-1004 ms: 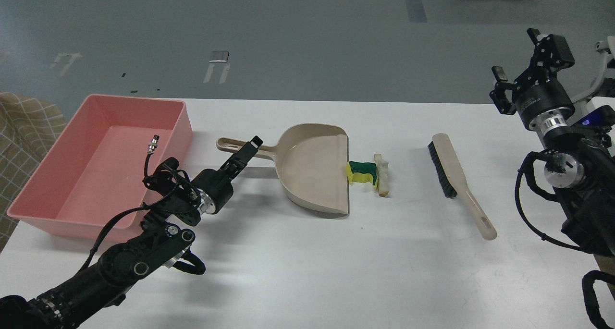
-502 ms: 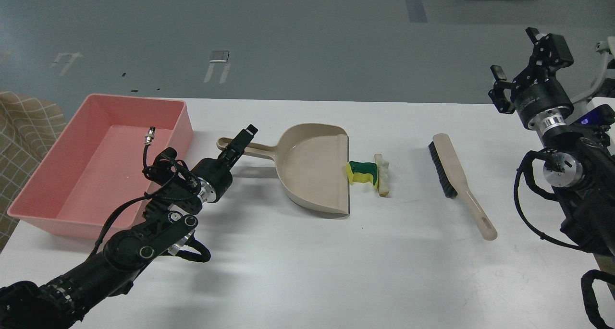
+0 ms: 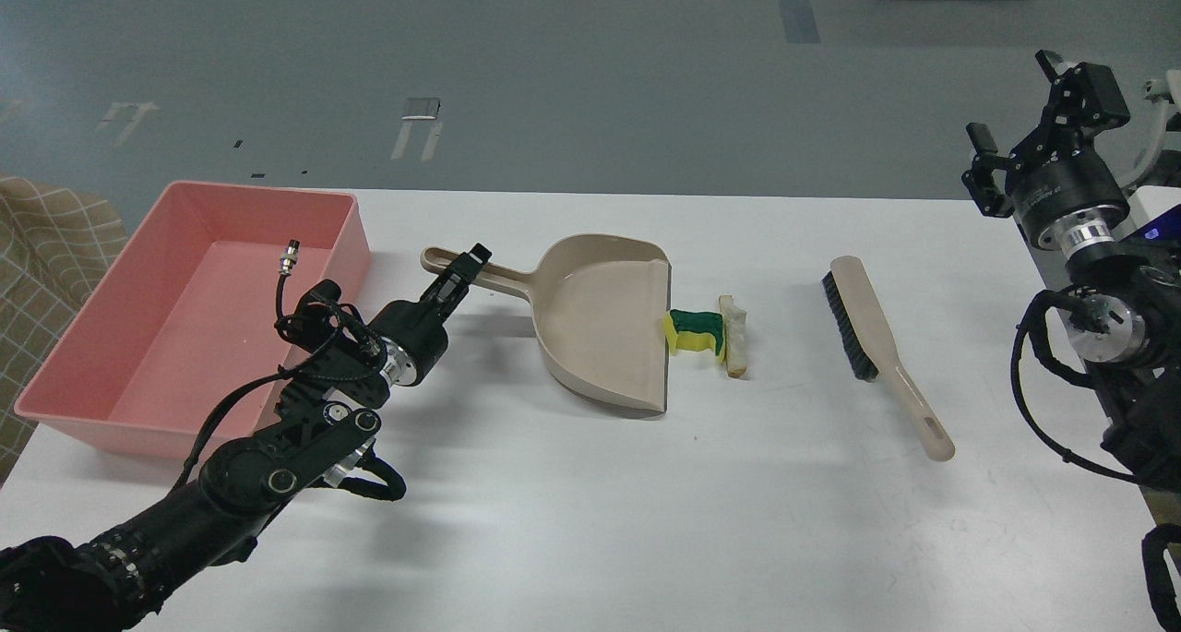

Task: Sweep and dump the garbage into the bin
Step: 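Lower the right gripper and grasp the wooden brush handle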

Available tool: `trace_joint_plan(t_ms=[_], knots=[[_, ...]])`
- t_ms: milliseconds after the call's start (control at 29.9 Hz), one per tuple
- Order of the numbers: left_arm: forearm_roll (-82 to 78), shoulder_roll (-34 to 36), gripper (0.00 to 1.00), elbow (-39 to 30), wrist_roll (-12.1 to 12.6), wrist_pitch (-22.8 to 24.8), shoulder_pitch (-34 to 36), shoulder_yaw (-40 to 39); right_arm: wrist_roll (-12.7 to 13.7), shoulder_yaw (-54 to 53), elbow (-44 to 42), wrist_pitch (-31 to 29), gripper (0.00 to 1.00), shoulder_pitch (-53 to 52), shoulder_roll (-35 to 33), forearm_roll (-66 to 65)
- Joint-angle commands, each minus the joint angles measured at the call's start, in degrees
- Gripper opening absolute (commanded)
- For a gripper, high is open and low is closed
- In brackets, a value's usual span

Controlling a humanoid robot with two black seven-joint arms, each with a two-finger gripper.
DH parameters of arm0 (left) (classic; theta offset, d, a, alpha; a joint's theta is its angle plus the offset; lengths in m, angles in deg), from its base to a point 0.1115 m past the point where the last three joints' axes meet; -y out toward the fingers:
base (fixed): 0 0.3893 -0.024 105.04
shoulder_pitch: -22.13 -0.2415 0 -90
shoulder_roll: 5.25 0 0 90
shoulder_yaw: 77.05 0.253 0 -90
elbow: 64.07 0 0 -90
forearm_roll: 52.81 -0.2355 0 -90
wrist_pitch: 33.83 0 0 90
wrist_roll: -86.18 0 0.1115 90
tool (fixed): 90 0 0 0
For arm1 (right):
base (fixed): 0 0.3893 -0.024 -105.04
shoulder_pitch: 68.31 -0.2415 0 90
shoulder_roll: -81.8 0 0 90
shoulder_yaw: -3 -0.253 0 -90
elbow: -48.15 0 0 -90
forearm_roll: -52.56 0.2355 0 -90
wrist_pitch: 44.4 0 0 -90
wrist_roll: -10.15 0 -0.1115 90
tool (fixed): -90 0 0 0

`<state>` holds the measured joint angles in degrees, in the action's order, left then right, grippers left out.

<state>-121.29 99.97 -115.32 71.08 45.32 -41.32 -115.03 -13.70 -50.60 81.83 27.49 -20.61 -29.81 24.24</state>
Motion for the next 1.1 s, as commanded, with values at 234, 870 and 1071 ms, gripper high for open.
trace_joint_plan(t_ms=[234,870,1071], knots=[[0.0,0.3,0.0,0.0,0.6,0.0,0.9,-0.1,1.6,27.5,13.0,0.1,1.0,-2.3,-18.6,-7.8],[0.2,-0.1,0.0,-0.2,0.8,-0.1,1.6,-0.3,6.4,43.6,45.9,-3.4,1.0,-5.7,-42.6,-34.9],[0.3,-1.1,0.0,-0.3,0.7,-0.1,2.3,-0.3,9.3,44.0,46.0,-3.4,1.0,-5.2,-42.1,-38.5]])
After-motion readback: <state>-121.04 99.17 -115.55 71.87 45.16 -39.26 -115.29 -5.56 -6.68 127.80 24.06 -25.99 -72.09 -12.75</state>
